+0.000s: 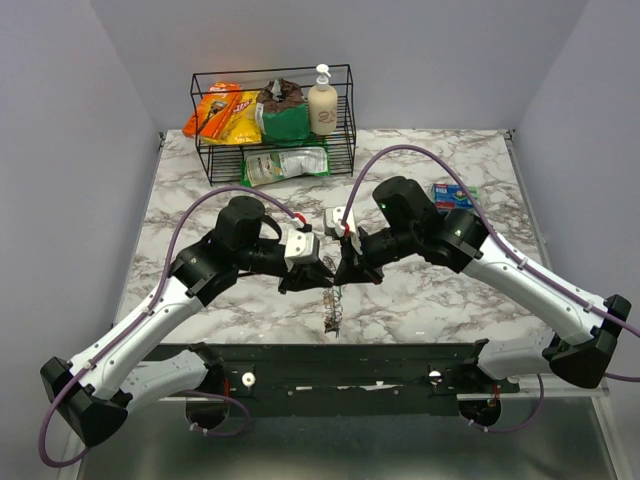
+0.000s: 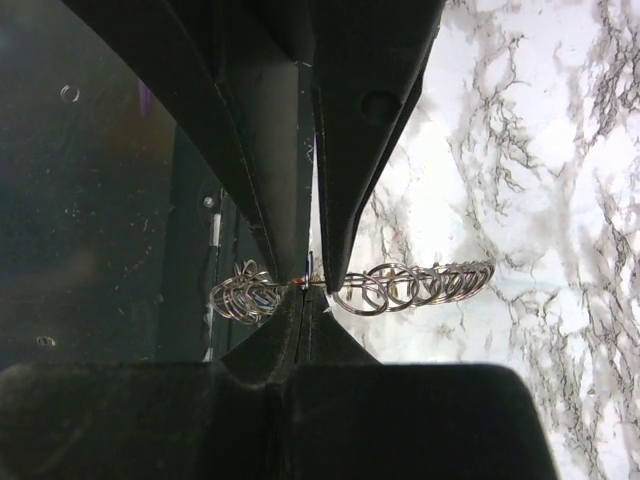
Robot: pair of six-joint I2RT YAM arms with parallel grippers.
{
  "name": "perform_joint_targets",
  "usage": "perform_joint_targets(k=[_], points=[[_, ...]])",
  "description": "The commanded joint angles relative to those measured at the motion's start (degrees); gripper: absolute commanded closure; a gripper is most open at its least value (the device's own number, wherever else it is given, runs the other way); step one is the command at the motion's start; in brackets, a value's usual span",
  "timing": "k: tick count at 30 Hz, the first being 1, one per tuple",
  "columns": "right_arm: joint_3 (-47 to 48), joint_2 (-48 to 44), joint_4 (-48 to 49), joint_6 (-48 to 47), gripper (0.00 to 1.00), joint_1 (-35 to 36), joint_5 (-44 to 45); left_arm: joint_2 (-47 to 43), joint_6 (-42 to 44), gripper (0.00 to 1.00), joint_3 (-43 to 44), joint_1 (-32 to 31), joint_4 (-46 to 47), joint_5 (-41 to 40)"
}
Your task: Put the keys on the keyring
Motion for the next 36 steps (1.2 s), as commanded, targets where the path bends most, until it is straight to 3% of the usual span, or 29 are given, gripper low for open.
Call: perform_joint_targets(k=[1,7,14,17,20,21,24,30,36], points=[[0.0,-1.5,2.9,0.4,0.99,0.2,0.5,0.3,0.3,0.75,-0.8,-0.6,0.3,1.6],[-0.2,-1.8,3.2,0.5,0.99,0.1,0.7,1.3,1.7,1.0,-0.5,-0.8,-1.3,1.5],[-0.5,-1.9,3.7,0.8,0.99,0.2,1.2,0.2,1.2,1.0,-1.5,-1.3,0.9,0.1],[-1.1,-2.5,4.9,1.7,0.87,0.1,2.0,-1.2,-0.9,1.0,-3.4,-1.3,4.9,-0.7],[-1.7,-3.8,7.0,3.0,0.68,0.1,1.7,-3.4,-5.1,1.0,-6.1,-1.3,11.4,-1.3],[-2.2,-4.1,7.6,3.2,0.57,0.2,1.5,-4.6,-6.4,1.0,-7.0,-1.3,13.3,-1.2],[-3.4,-5.5,9.3,4.0,0.41,0.1,2.0,-6.6,-12.1,1.0,-10.3,-1.3,21.5,-1.4],[-4.7,-8.6,12.5,6.0,0.22,0.2,7.2,-9.2,-19.7,1.0,-15.7,-1.3,34.3,-3.8],[-6.6,-12.5,17.3,10.4,0.16,-1.1,11.3,-11.6,-25.1,1.0,-19.7,-1.3,46.5,-7.2]])
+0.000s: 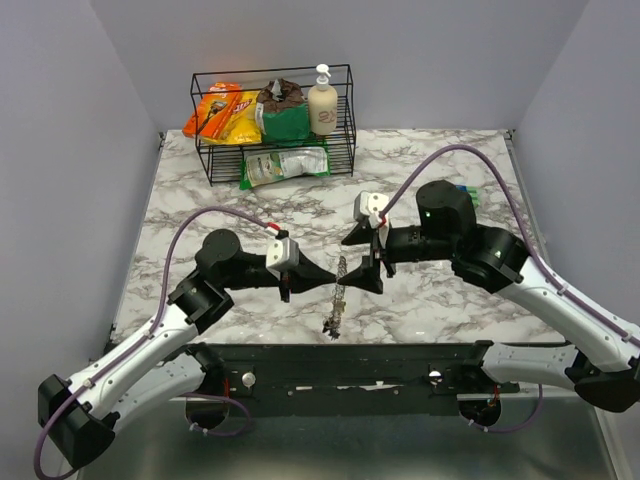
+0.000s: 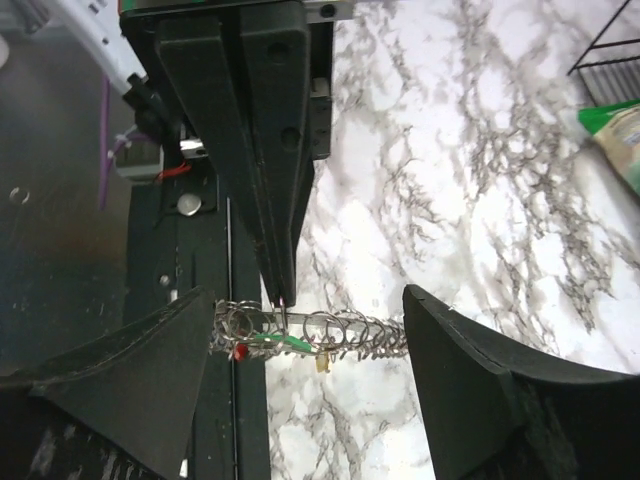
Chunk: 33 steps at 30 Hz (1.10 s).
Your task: Put the keys on the keyring
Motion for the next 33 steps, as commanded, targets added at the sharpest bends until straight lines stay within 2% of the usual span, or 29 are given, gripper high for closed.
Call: perform_joint_targets(k=[1,10,16,20,21,25,33], points=[[-1.3,-2.4,5.5,4.2,0.16,-1.6,4.1,-2.6,-7.8,1.0,-2.2,-0.4,17.9,-3.8],[0.7,-4.9,6.7,11.9,0.17,-7.3,-6.3,-4.5,-12.9,1.0,-6.8,-0.4,31.3,-2.4],[6.0,-4.2,3.9,17.6,0.19,-7.8,-9.9,-6.7,-13.8,1.0,-8.7,-0.5,34.5,-4.7],[9.8,-2.6,1.8,20.2,0.25,-7.8,-10.6,-7.4,-14.9,1.0,-10.8,-0.4,39.2,-8.3],[10.2,-2.1,1.4,21.2,0.3,-7.8,-10.9,-7.4,-15.2,1.0,-11.3,-0.4,39.8,-9.0],[11.7,-0.1,-0.1,22.3,0.32,-7.6,-12.3,-7.0,-16.6,1.0,-12.7,-0.4,44.9,-11.4],[14.4,3.1,-6.1,20.3,0.37,-4.9,-7.4,-6.7,-15.9,1.0,-12.9,-0.5,44.9,-13.0]])
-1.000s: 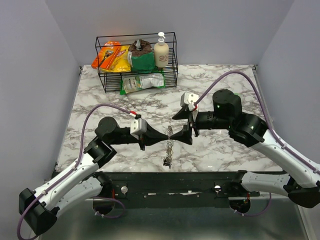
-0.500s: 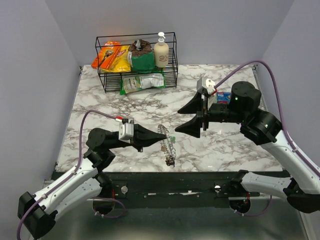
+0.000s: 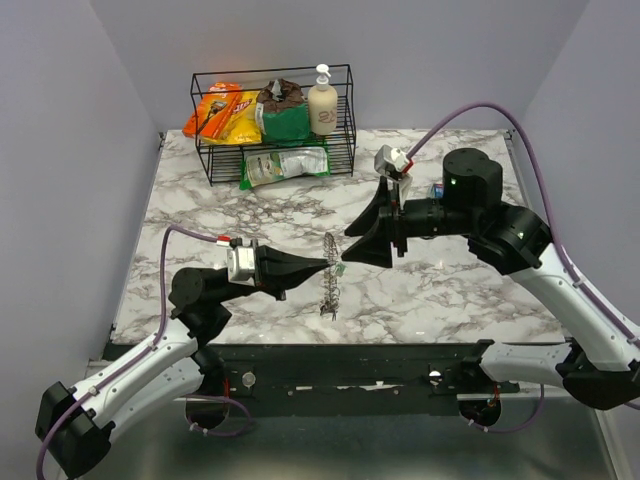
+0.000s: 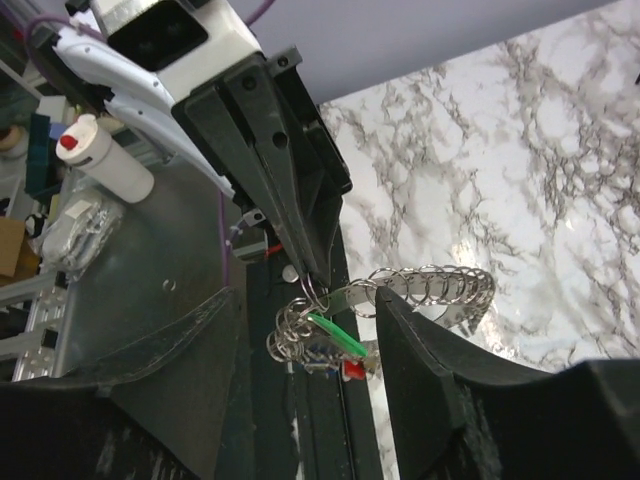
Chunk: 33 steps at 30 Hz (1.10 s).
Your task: Put the keys on the keyring
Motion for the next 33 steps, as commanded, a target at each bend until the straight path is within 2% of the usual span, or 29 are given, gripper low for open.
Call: perform_joint_targets(k=[1,12,31,33], points=[[3.6,2.1,-6.6,-0.4,0.37,2.4,3.4,-0.6,0.2,1.0,0.4,-0.3,4.3,-3.4],[4.6,5.1,-10.5,-0.1,0.49,4.1,6.5,-1.5,2.0,1.0,1.1,-0.3,1.0,-3.3],[2.3,5.9,-11.9,-0.9,0.58,4.7,5.8,-1.3,2.7,1.0,1.8,-0.4,-0.8,-2.9],[1.9,6.1,-11.9,-1.0,0.63,4.7,6.0,-1.4,2.7,1.0,1.8,-0.3,-0.9,-2.9]])
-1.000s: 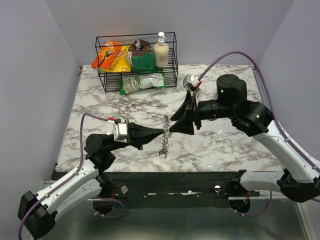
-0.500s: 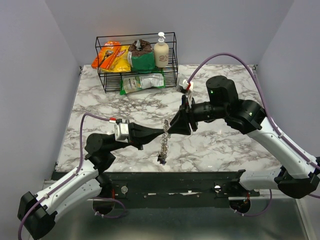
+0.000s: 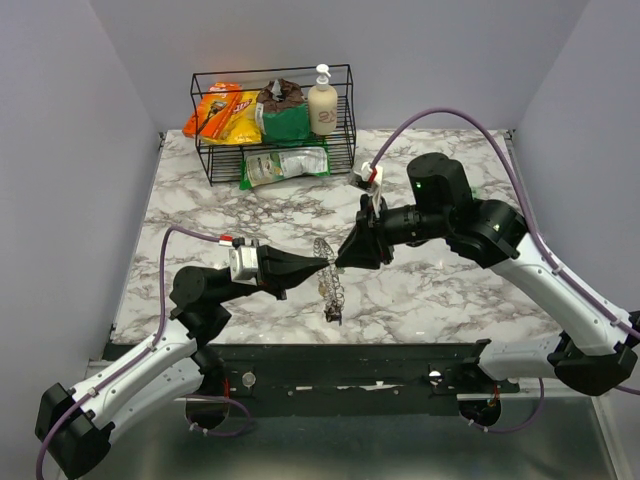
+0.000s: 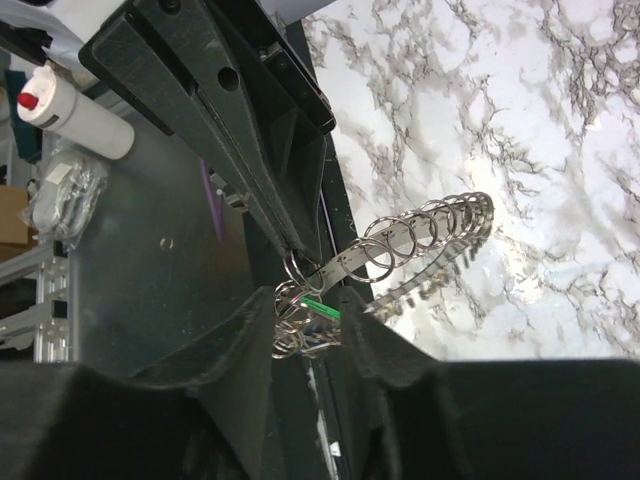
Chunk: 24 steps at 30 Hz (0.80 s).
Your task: Put the keys on the keyring
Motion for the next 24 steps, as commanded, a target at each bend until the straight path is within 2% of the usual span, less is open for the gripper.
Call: perform_joint_targets(k=[1,2,3,7,16,24], points=[[-0.9,0.7,-2.3,-0.9,0.65,0.5,0.2,-0.9,0.9,1.0,1.8,-0.3,1.7,-1.5],[-1.0,0.7,-2.4,-1.0,0.67,0.5,0.3,-1.0,0.9,1.0,1.8,-0.3,1.7,-1.5],[-1.1,0.7,-2.6,-1.2,0.75,0.4,0.4,-1.0,0.8,1.0,1.8,-0.4,1.7,-1.6],[-2.0,0.5,-2.4,-1.5,0.85,0.5,1.3,-1.1,0.9,1.0,1.9,-0.3,1.7,-1.5],[-4.6,-0.1,-0.9,-2.8,0.89,0.5,0.0,-1.4,1.2,1.0,1.8,-0.3,1.2,-1.4],[-6.8,-0.8,1.0,-3.5,0.89,0.5,-1.9,-0.9,0.2,1.0,2.0,-0.3,2.8,-0.5]])
